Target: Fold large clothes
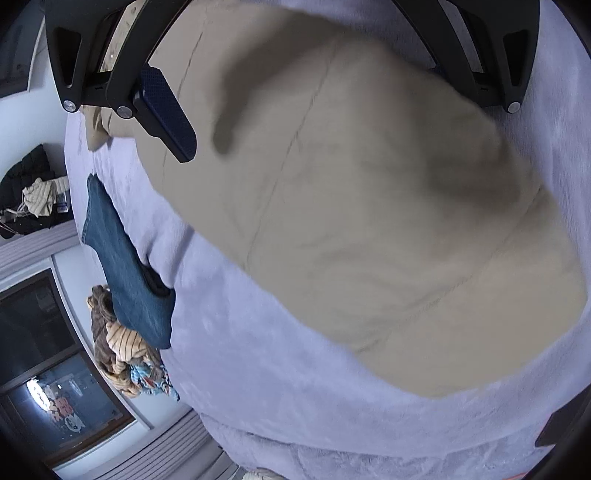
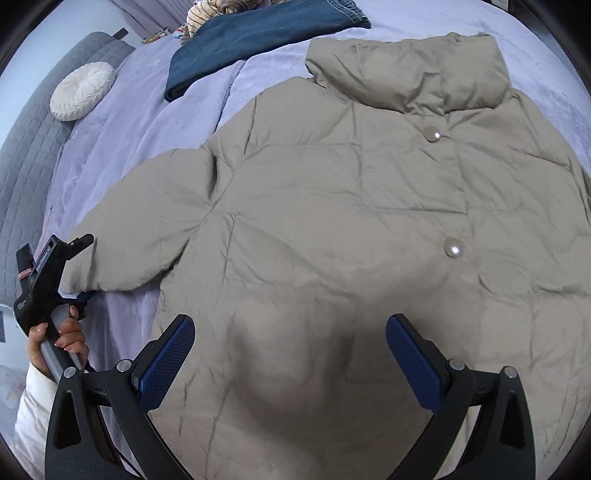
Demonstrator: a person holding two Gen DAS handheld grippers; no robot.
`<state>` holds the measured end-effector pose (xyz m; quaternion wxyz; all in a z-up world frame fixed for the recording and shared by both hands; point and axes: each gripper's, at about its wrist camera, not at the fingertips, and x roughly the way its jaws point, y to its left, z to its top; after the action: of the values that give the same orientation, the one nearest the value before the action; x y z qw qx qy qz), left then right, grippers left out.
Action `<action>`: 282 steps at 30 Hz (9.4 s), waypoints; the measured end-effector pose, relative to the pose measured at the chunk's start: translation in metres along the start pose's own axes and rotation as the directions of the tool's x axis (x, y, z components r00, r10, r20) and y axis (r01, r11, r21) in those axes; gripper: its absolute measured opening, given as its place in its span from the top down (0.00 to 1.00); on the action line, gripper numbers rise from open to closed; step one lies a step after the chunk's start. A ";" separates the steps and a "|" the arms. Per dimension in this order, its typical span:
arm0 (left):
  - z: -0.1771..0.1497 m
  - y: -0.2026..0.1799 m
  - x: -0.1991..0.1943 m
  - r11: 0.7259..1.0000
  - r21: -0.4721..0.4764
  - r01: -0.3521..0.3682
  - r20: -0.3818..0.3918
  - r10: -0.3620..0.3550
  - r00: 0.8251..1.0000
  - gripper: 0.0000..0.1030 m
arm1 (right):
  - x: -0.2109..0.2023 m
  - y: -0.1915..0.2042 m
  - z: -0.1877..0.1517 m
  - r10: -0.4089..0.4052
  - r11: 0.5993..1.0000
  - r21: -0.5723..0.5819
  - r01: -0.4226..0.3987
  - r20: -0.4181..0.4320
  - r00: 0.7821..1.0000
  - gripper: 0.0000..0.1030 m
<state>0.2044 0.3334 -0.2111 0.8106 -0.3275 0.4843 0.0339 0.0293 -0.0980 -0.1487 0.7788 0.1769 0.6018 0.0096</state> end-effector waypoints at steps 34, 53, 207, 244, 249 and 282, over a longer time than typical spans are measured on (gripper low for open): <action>-0.279 -0.346 -0.025 0.325 0.936 0.132 -0.079 -0.172 0.982 0.91 | -0.043 -0.138 -0.028 0.021 0.972 0.229 -0.053 0.142 0.990 0.94; -0.278 -0.279 -0.056 0.355 0.934 0.029 0.011 -0.108 0.994 0.00 | -0.071 -0.167 -0.028 -0.014 0.984 0.179 -0.017 0.170 0.985 0.79; -0.250 -0.288 -0.003 0.673 0.739 0.021 -0.117 0.097 0.988 0.01 | -0.044 -0.180 0.019 -0.069 0.993 -0.079 0.093 0.262 0.963 0.94; -0.173 -0.234 -0.002 0.836 0.260 0.483 -0.452 -0.336 0.826 0.01 | -0.060 -0.101 0.025 0.149 0.986 -0.111 -0.127 0.224 0.963 0.88; -0.177 -0.247 0.007 0.787 0.184 0.588 -0.534 -0.422 0.732 0.01 | -0.036 -0.093 0.015 0.063 0.989 -0.142 -0.047 0.111 0.992 0.66; -0.211 -0.265 0.043 0.756 0.587 0.288 -0.382 -0.054 0.922 0.84 | -0.085 -0.363 -0.049 0.127 0.787 0.553 -0.273 0.288 0.949 0.93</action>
<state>0.1644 -0.0047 -0.1804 0.7757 -0.0798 0.5677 -0.2639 -0.1121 -0.4452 -0.1837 0.7461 0.4712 0.4563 -0.1145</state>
